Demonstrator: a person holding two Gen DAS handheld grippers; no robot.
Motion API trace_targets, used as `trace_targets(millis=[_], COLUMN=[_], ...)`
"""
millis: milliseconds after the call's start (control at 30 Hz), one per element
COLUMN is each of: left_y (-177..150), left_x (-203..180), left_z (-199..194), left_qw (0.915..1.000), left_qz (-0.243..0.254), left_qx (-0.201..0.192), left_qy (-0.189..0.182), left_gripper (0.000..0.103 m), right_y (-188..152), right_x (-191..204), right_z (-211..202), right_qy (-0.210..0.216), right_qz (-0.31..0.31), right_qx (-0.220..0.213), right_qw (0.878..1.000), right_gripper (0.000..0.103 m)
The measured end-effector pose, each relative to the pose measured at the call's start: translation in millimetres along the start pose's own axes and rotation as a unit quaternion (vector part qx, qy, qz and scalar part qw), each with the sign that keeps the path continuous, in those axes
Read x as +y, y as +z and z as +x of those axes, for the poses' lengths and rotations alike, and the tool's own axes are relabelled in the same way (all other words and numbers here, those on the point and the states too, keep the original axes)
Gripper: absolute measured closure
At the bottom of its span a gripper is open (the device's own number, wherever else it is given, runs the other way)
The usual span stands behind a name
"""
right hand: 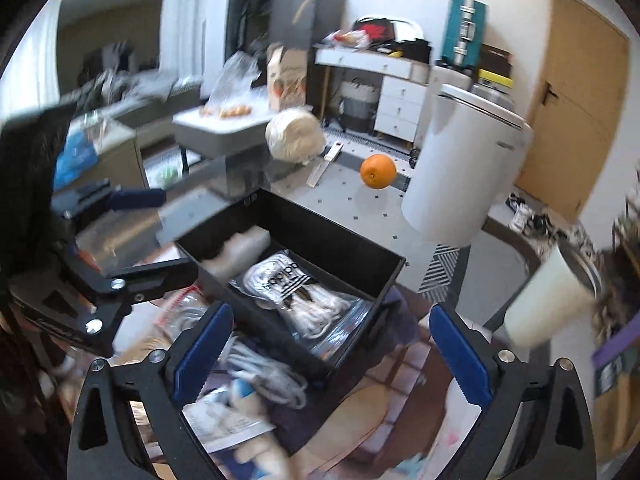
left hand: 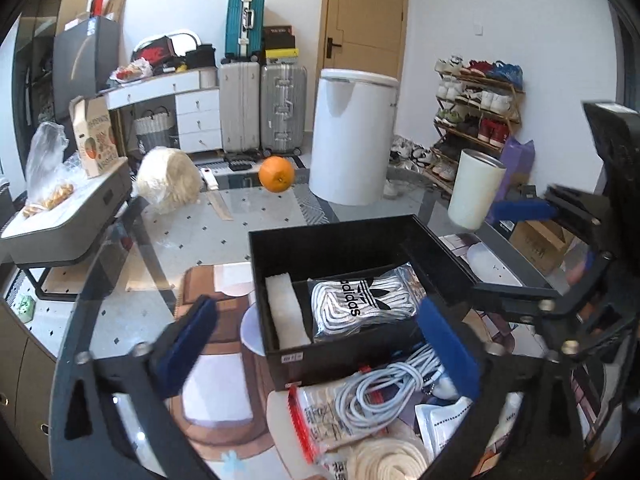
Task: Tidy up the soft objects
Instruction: 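Withdraw both grippers from the box back over the table items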
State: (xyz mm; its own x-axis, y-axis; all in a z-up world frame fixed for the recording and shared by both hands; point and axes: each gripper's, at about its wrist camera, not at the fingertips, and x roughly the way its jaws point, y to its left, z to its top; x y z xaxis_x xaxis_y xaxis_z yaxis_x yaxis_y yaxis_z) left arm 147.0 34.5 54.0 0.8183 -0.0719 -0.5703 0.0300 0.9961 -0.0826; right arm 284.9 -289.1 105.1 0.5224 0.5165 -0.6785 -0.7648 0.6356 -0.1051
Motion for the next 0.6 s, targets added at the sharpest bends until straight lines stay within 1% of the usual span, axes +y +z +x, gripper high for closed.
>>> trace_targets(millis=[67, 167, 333, 400, 500, 600], left_y=[-3, -7, -14, -17, -21, -28], left_x=[0, -3, -10, -10, -8, -10], left_z=[-9, -16, -33, -39, -42, -47], left_qw=[0.9999, 0.9999, 0.9995, 0.9994, 0.9997, 0.9996], left_qz=[-0.001, 0.0, 0.018, 0.015, 0.008, 0.012], left_qx=[-0.011, -0.014, -0.024, -0.031, -0.024, -0.02], left_qy=[0.003, 0.007, 0.011, 0.009, 0.004, 0.012], left_gripper=[0.0, 0.0, 0.0, 0.0, 0.0, 0.0], right_y=[-8, -19, -35, -41, -52, -62], right_x=[0, 4, 10, 9, 13, 18], right_z=[-13, -26, -44, -47, -50, -51], right_qy=[0.002, 0.003, 0.002, 0.006, 0.013, 0.017], right_qz=[0.029, 0.05, 0.059, 0.07, 0.072, 0.066], right_qx=[-0.013, -0.019, -0.027, -0.025, -0.016, -0.013], right_qw=[1.0, 0.999, 0.998, 0.997, 0.997, 0.998], right_gripper=[0.001, 0.001, 0.001, 0.001, 0.001, 0.001])
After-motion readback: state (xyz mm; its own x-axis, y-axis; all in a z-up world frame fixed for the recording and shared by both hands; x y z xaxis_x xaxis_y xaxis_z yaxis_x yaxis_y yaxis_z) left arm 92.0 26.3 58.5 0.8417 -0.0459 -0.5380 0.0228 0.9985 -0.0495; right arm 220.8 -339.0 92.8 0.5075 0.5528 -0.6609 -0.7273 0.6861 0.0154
